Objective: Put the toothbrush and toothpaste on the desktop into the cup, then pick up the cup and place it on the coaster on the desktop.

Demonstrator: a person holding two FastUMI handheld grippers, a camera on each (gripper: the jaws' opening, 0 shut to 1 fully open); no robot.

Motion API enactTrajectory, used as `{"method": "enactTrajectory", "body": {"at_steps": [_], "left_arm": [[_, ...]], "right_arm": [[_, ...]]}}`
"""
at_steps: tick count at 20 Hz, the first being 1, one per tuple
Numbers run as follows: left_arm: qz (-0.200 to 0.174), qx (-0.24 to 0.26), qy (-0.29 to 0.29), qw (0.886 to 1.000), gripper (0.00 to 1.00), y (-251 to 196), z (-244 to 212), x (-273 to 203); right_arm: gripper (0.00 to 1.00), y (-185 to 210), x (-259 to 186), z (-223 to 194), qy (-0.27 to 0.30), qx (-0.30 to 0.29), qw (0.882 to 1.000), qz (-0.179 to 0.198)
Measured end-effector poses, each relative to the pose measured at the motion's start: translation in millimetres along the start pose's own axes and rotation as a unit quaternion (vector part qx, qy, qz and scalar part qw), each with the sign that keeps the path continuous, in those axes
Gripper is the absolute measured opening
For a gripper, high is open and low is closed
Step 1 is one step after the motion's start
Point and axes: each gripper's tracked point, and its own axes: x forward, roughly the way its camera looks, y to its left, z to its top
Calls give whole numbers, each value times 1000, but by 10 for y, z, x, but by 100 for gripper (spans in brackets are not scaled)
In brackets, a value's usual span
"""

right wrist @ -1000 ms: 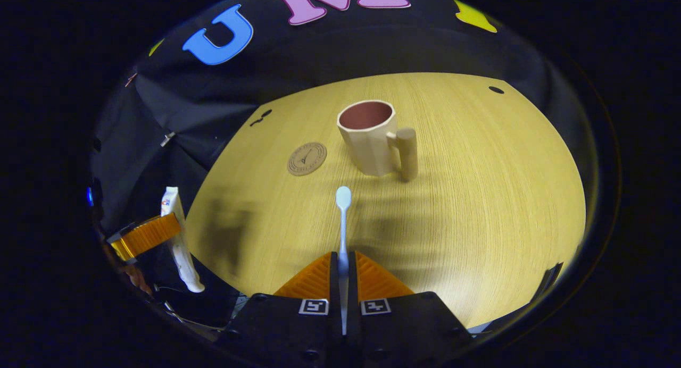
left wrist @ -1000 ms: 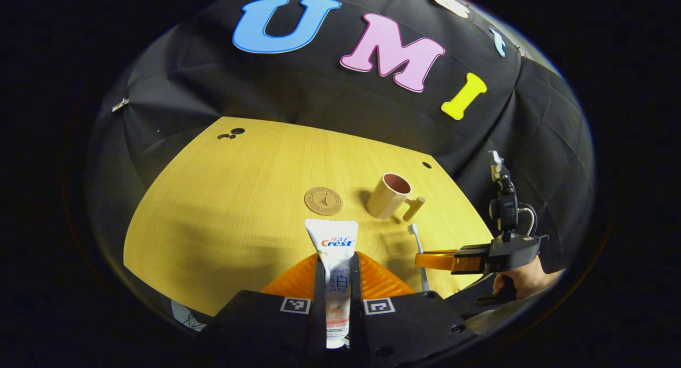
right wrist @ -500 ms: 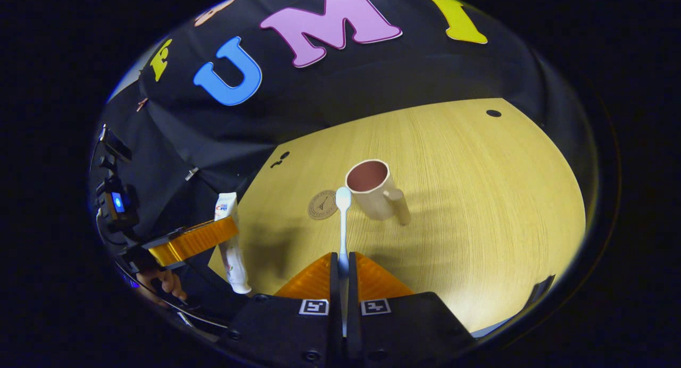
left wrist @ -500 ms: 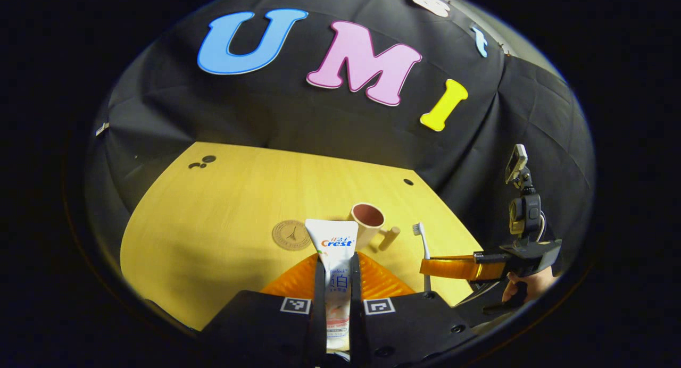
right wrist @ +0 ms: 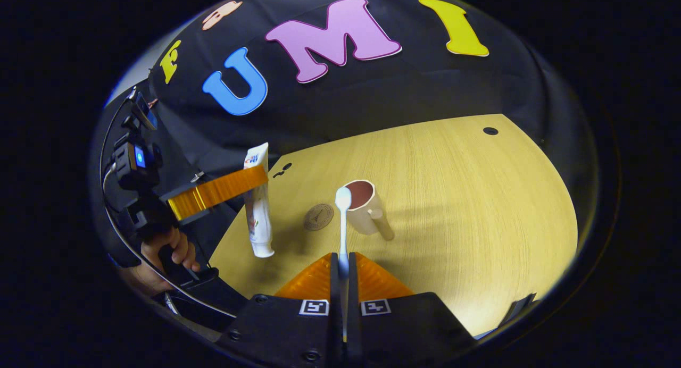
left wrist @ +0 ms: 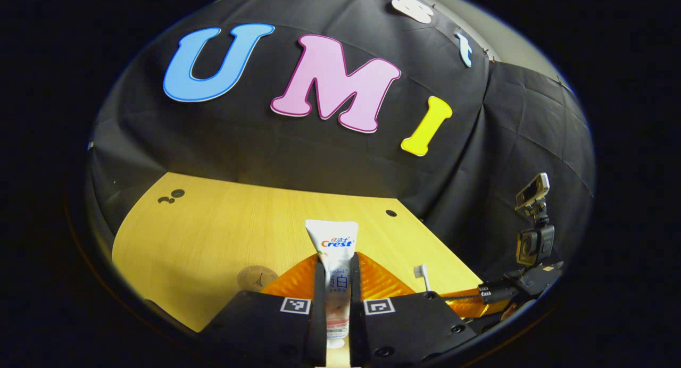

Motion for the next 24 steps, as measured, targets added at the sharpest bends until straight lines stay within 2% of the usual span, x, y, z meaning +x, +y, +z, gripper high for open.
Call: {"method": "enactTrajectory", "body": {"at_steps": [7, 14, 20, 24], "left_arm": [[-17, 4, -70, 997, 22, -195, 435, 472], [5, -23, -107, 994, 22, -57, 523, 997], [37, -22, -105, 994, 22, 134, 301, 1436], [45, -12, -92, 995, 22, 129, 62, 1616]], "right_arm": [[7, -306, -15, -16, 20, 6, 1000, 1], [7, -665, -74, -111, 51, -3, 999, -8], [7, -956, -118, -129, 65, -6, 998, -16], [7, -1135, -108, -153, 74, -1, 997, -20]]}}
